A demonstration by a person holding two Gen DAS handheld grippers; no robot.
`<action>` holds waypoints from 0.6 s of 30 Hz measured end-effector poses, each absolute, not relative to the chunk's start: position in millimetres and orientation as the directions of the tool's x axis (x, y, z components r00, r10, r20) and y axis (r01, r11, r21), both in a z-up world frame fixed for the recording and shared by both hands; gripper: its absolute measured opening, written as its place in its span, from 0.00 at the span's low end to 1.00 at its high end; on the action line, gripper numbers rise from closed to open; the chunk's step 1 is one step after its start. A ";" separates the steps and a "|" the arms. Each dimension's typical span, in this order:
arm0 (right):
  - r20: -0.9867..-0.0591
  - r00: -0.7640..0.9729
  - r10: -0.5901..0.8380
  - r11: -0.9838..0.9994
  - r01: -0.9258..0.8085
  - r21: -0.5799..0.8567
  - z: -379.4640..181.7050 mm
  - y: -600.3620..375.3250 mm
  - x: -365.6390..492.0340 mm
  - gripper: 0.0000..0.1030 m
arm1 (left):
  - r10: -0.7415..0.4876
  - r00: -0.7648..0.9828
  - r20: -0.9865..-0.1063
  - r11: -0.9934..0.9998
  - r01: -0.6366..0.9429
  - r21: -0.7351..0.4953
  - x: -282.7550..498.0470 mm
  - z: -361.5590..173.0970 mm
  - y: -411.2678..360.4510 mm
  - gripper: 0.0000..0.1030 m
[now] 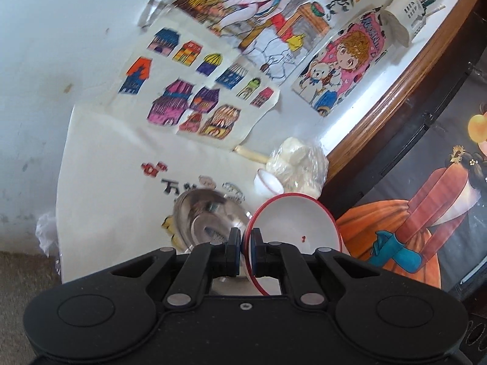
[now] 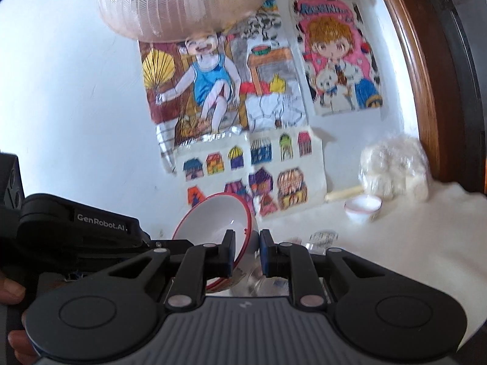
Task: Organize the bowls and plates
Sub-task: 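Lift the white bowl with both grippers and carry it to the steel bowl, then lower the white bowl with both grippers into the steel bowl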
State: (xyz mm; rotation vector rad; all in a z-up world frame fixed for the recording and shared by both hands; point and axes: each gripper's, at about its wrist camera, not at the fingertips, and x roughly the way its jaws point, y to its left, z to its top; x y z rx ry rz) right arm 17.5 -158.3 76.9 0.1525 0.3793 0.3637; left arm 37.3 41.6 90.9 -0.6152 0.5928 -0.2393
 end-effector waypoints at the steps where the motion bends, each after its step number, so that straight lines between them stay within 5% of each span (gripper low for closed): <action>1: -0.340 0.860 0.380 0.920 -0.316 0.230 73.9 -157.5 13.8 0.18 | -0.381 0.806 -0.452 0.797 0.039 -0.603 34.4 87.4 44.3 0.05; 18: -0.523 0.716 0.462 0.882 -0.313 0.351 36.9 -150.9 -5.2 0.20 | -0.387 0.693 -0.609 0.828 -0.029 -0.560 16.6 42.9 66.9 0.05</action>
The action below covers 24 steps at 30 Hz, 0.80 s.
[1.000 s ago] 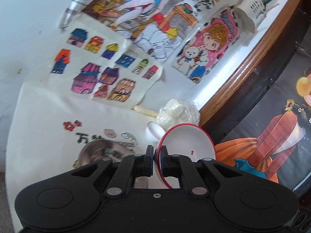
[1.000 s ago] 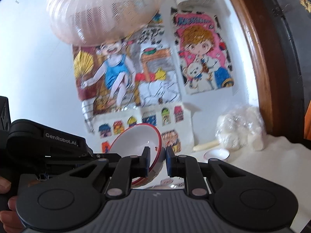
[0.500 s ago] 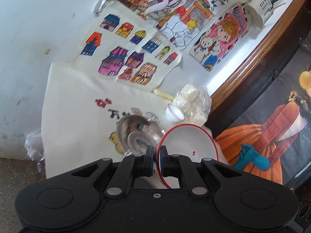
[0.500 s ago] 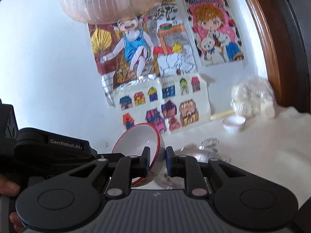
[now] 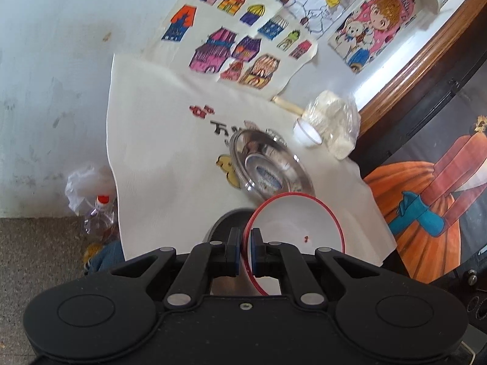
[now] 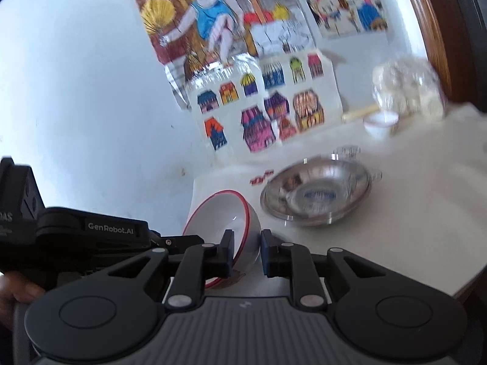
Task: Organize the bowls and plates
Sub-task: 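Lower the white bowl with both grippers into the steel bowl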
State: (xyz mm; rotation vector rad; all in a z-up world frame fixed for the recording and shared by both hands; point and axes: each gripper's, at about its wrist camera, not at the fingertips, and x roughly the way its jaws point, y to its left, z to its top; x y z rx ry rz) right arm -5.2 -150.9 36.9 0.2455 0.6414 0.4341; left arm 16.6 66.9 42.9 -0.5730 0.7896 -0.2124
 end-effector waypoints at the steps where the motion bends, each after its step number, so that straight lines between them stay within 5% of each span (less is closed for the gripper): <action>1: -0.530 0.706 0.470 0.877 -0.306 0.370 34.4 -153.3 -5.4 0.20 | -0.388 0.685 -0.617 0.830 -0.031 -0.556 16.9 41.3 66.5 0.05; 24: -0.603 0.626 0.494 0.848 -0.194 0.493 5.6 -163.7 8.0 0.21 | -0.411 0.597 -0.690 0.848 -0.029 -0.530 24.2 32.2 65.6 0.07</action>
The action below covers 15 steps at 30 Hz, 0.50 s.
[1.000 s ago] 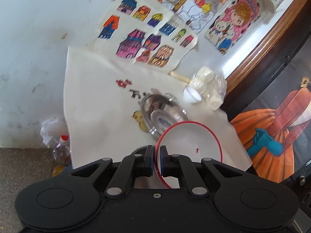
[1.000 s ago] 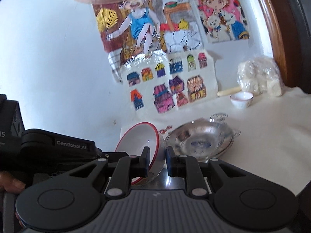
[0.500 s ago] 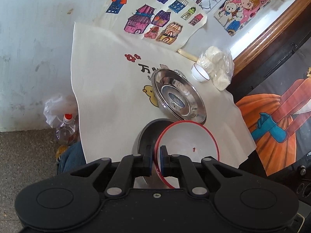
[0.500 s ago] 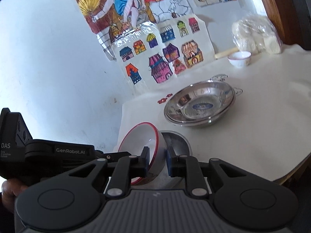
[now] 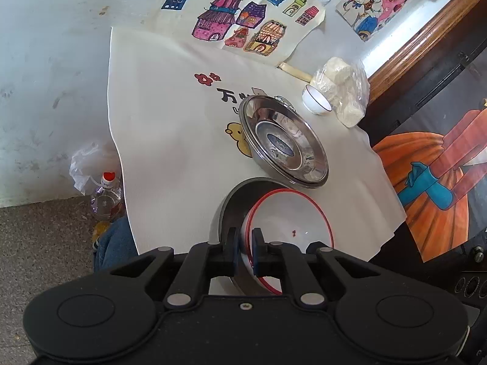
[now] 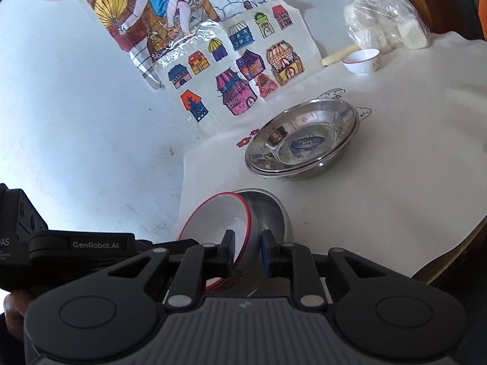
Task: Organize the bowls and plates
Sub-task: 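Lower the white bowl with both grippers into the steel bowl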
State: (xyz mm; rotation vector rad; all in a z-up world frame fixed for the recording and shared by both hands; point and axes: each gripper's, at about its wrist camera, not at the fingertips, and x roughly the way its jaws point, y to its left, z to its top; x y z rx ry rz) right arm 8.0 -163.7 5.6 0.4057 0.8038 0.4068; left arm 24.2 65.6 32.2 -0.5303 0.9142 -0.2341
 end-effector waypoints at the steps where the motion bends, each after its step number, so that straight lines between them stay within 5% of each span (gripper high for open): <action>1: -0.605 0.624 0.495 0.847 -0.192 0.495 4.8 -163.8 8.4 0.21 | -0.411 0.595 -0.691 0.849 -0.027 -0.528 24.6 32.4 65.6 0.07; 15: -0.582 0.613 0.534 0.818 -0.201 0.540 0.5 -167.9 14.4 0.24 | -0.424 0.593 -0.684 0.847 -0.008 -0.531 24.9 31.8 67.6 0.08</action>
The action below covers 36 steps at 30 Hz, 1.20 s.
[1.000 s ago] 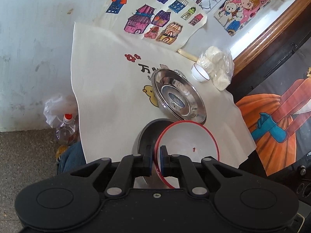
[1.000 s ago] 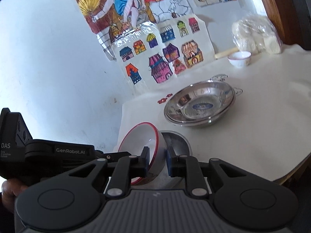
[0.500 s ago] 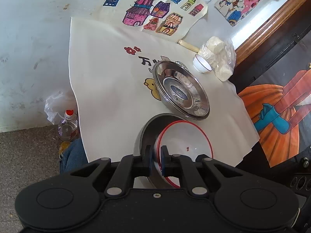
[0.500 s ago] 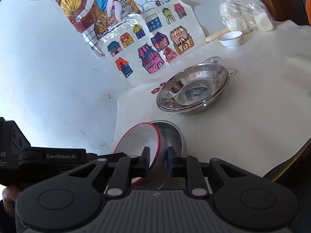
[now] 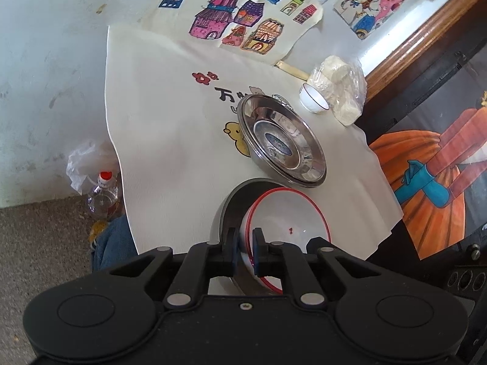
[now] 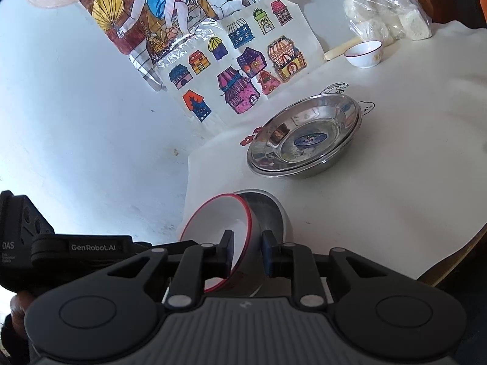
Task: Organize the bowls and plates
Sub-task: 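Lower the white bowl with both grippers into the steel bowl, then open both grippers and withdraw from the nested bowls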
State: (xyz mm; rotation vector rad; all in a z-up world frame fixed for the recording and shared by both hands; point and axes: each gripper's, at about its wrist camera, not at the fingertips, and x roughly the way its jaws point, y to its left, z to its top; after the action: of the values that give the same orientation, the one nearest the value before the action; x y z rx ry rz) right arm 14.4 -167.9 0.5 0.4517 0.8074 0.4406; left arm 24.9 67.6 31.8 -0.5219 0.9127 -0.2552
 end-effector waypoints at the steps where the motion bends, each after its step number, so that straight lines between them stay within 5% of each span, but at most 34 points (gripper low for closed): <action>1: -0.579 0.613 0.538 0.815 -0.204 0.542 0.0 -168.3 14.5 0.24 | -0.420 0.595 -0.685 0.852 -0.002 -0.524 24.7 32.4 66.5 0.08; 19: -0.547 0.610 0.574 0.790 -0.235 0.567 -3.4 -173.6 18.8 0.31 | -0.394 0.616 -0.682 0.868 0.004 -0.497 28.6 40.4 61.2 0.25; 31: -0.458 0.618 0.639 0.728 -0.295 0.618 -6.6 -184.8 15.9 0.49 | -0.335 0.718 -0.611 0.873 -0.008 -0.487 17.8 60.7 57.8 0.57; 36: -0.424 0.610 0.670 0.704 -0.339 0.624 -6.6 -195.4 21.3 0.55 | -0.300 0.775 -0.557 0.866 -0.023 -0.499 8.4 68.8 60.8 0.77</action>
State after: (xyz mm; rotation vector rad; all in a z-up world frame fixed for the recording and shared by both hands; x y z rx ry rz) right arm 21.3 -195.4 -6.6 0.5244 0.6939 0.6137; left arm 8.4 60.8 68.8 -0.5093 0.6746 -0.1570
